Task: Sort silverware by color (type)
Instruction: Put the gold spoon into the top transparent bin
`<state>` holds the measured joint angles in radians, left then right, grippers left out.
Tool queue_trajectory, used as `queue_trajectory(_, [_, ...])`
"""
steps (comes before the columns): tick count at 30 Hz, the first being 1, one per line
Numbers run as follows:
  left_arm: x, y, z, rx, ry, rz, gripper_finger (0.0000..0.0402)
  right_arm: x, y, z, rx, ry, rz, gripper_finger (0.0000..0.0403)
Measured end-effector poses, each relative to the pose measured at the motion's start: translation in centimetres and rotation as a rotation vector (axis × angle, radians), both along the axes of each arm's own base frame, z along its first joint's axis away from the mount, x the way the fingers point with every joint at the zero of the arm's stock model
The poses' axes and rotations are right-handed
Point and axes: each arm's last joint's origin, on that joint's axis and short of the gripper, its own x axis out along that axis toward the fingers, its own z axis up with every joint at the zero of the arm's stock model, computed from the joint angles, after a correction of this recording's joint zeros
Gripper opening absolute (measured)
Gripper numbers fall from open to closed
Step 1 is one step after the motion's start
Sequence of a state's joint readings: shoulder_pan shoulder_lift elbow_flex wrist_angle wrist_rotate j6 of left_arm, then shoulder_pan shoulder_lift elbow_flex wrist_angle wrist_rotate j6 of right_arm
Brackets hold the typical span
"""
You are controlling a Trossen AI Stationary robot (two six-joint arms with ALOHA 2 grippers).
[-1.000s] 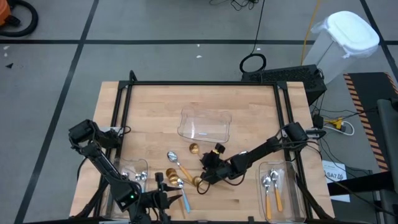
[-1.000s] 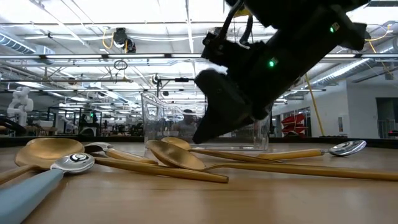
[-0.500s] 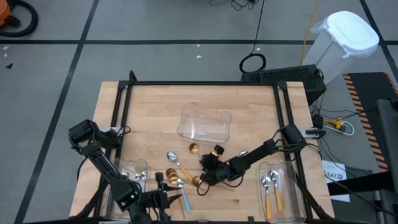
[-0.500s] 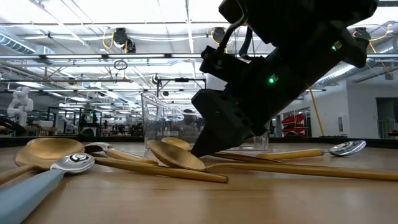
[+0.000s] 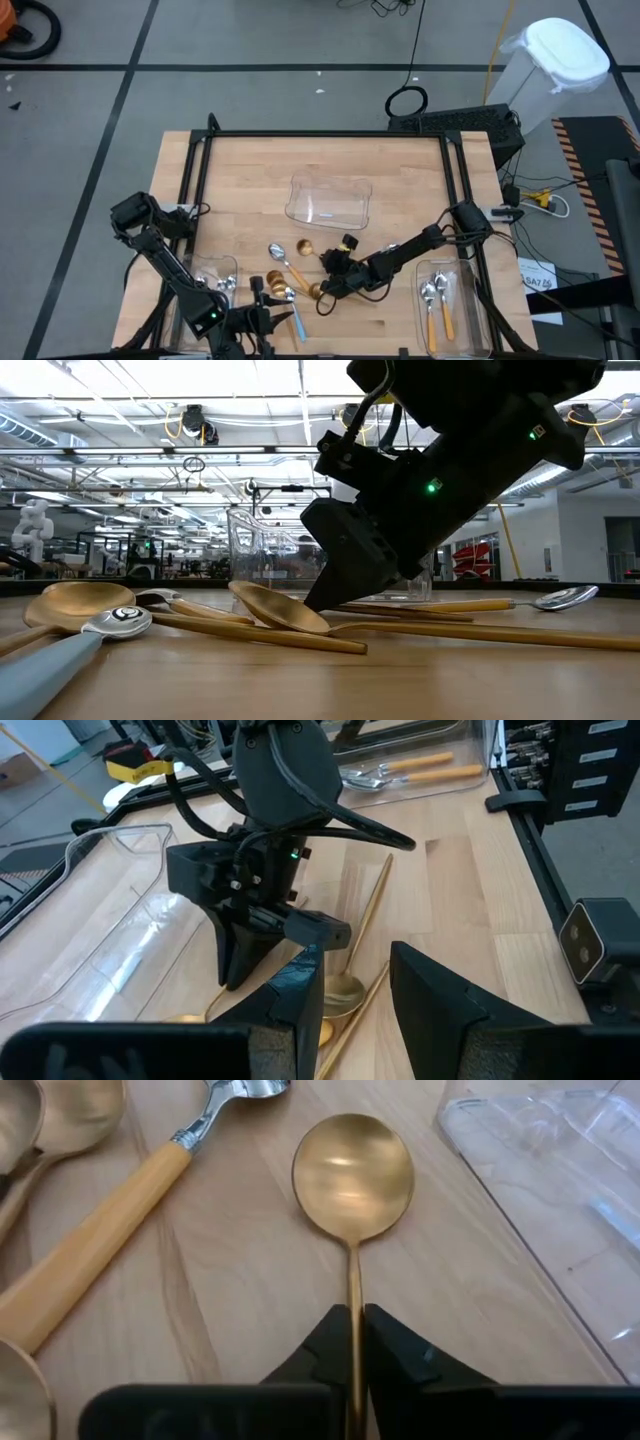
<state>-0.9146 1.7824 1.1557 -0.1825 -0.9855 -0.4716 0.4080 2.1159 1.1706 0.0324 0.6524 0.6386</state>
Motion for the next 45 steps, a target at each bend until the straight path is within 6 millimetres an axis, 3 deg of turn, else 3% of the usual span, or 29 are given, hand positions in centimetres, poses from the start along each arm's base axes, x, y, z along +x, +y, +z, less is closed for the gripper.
queue_trajectory(11, [0.0,0.0,0.0,-0.003,-0.001,0.001,0.0117,-0.3,1.5,2.4,0.013,-0.072,0.077,0.0011])
queue_trajectory(23, [0.0,0.0,0.0,0.000,-0.001,0.000,0.0117,-1.0,1.9,9.2,-0.023,-0.213,0.151,0.0011])
queue_trajectory(35, [0.0,0.0,0.0,-0.001,-0.001,0.000,0.0117,-0.9,-2.6,14.8,-0.141,-0.265,0.185,0.0011])
queue_trajectory(45, [0.0,0.0,0.0,0.002,0.000,-0.001,0.0117,0.1,-8.1,15.7,-0.089,-0.239,0.217,0.0011])
